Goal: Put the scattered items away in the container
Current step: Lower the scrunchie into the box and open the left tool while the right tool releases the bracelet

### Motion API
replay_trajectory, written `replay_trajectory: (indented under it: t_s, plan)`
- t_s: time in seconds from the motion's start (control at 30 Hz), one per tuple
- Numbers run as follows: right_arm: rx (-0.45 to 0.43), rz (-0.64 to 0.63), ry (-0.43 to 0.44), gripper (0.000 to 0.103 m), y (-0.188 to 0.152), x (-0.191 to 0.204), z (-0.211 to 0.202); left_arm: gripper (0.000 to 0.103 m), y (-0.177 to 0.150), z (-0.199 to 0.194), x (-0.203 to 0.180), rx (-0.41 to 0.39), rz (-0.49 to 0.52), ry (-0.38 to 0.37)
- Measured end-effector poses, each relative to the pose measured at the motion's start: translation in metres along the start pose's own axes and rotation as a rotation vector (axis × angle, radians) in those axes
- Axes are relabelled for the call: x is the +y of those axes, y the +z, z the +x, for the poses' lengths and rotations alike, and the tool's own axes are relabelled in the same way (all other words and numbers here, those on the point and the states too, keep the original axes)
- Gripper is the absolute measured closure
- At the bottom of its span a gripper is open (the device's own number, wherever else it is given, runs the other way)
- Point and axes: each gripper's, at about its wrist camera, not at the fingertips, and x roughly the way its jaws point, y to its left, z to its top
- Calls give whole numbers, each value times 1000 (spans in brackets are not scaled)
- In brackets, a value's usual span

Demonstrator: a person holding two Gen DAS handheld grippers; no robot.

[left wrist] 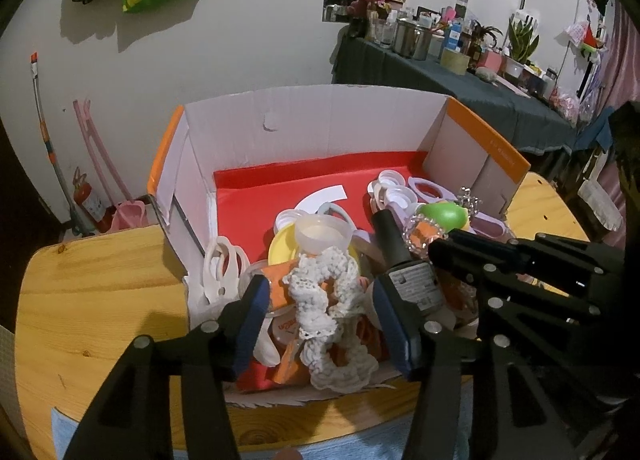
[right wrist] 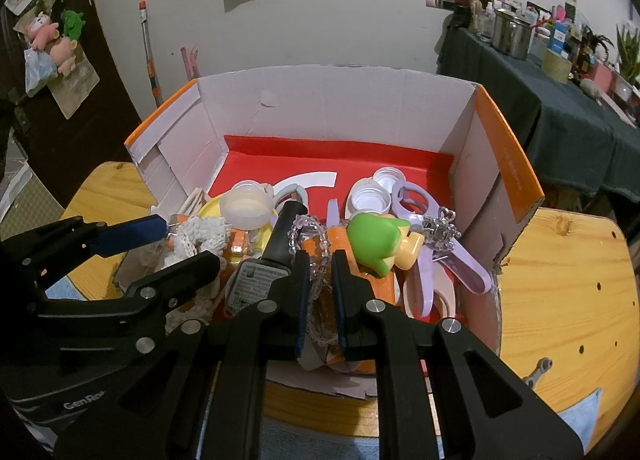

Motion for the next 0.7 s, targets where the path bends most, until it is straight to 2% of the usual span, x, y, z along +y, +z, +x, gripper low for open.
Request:
replay_trajectory:
  t_s: [0.13,0.2,0.37,0.47,0.53,0.7]
  plan:
    - [1,-2,-5,90,0,0,0,45,0,-1,0,-3,-2,0]
    - [0,-4,-16,86,0,1,0,45,0,-1,0,-4,-2,4]
    - [-5,8,-31,73,-1,-3,0,45,2,-2,2,-5,-7,2]
    - [-13,19,-45,56,0,-6,-1,45,2,-3,4,-8,-11,5]
    - [-28,23,-46,50,0,-8,-4,45,2,-5,6,-12,-16,1]
    - [-68,20,-42,43,0,-7,-17,39,1,-14,7,-34,-17,10]
